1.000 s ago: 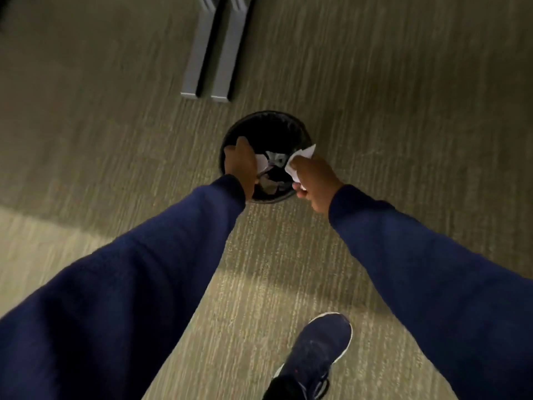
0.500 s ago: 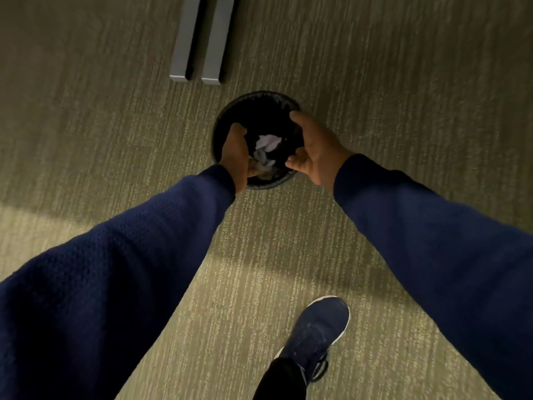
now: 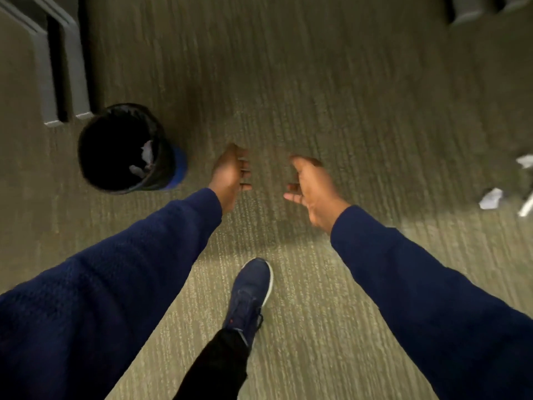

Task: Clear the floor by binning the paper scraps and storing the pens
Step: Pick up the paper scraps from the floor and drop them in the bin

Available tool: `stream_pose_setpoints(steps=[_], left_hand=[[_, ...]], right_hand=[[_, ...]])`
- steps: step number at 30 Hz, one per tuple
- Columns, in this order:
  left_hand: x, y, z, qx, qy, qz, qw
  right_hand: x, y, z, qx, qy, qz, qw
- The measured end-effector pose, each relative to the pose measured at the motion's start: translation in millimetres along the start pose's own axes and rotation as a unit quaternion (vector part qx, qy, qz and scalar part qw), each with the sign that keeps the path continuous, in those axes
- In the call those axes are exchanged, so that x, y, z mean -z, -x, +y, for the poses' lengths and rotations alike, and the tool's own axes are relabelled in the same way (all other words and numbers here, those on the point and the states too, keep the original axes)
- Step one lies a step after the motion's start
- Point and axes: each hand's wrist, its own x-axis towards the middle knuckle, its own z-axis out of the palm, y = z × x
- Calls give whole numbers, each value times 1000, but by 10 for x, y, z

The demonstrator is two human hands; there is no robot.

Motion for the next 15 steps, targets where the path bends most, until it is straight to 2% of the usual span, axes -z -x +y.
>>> stream_pose_setpoints(steps=[7, 15], left_hand=[[-1770, 640, -521, -29, -123, -99, 987], [-3447, 1311, -1360, -55, -252, -211, 943]], right_hand=[[1910, 405, 588, 52, -9, 112, 992], [3638, 948, 1469, 46, -38, 232, 971]])
